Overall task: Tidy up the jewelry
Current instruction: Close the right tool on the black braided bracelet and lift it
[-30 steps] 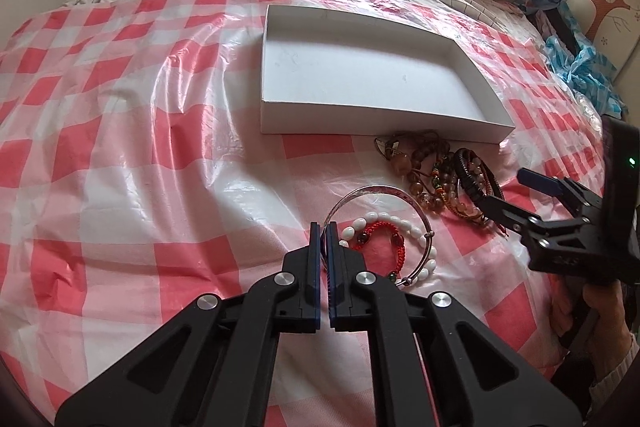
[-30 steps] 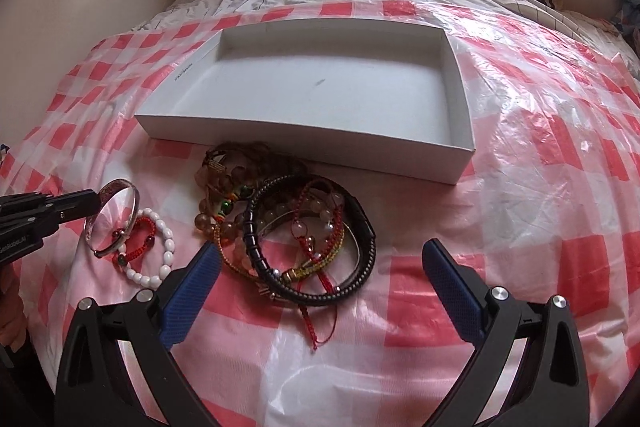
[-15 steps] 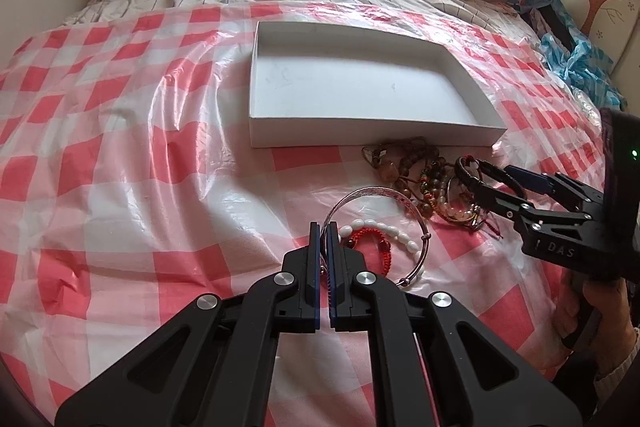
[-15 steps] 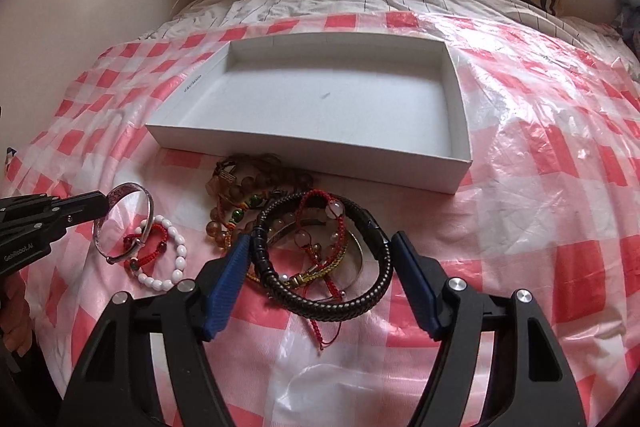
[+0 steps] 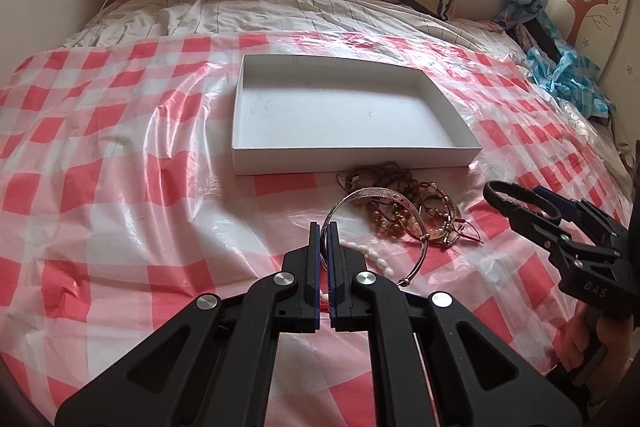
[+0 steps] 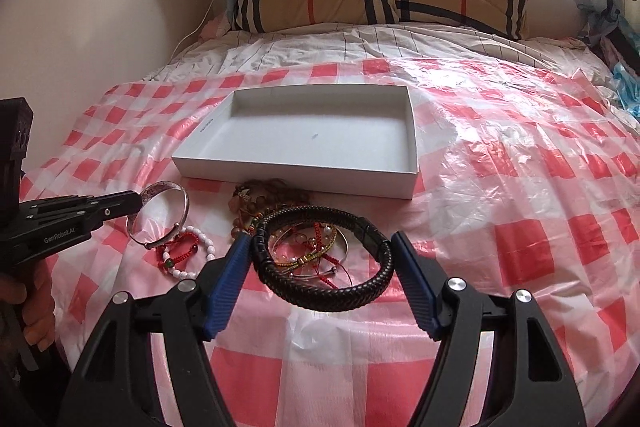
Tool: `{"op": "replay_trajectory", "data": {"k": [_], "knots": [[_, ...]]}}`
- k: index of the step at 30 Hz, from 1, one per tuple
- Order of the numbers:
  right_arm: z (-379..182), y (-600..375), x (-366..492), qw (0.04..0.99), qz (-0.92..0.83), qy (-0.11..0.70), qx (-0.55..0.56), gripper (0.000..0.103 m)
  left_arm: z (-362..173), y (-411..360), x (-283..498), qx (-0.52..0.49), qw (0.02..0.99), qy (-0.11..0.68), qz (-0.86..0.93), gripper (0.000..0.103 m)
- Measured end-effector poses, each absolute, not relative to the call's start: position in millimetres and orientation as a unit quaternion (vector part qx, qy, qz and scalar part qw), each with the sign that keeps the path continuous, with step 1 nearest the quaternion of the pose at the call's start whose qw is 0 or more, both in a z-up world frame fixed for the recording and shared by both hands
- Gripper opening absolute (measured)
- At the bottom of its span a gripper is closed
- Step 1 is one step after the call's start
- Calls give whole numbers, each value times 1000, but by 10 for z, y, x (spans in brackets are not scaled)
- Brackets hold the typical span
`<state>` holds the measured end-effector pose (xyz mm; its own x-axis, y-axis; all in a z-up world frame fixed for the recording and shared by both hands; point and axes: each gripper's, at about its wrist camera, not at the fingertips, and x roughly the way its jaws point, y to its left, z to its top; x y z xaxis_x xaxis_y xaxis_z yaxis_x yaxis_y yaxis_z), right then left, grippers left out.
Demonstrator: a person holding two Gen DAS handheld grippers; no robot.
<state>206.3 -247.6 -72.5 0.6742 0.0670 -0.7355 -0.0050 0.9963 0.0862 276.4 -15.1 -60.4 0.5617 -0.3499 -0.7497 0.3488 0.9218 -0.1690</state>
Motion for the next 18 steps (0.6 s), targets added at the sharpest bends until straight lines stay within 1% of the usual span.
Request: {"op": "replay_trajectory", "data": {"k": [6, 12, 18], "knots": [[-685, -2497, 2016, 921, 10, 387, 36, 69, -554, -179, 2720, -4, 887, 413, -205, 4], [-649, -2414, 1996, 928, 7, 371, 11, 69, -503, -179, 2699, -9, 892, 401, -207, 3], [-686, -2399, 2024, 925, 10, 381, 4, 69, -630, -190, 2770, 7, 881, 432, -194, 3]]}}
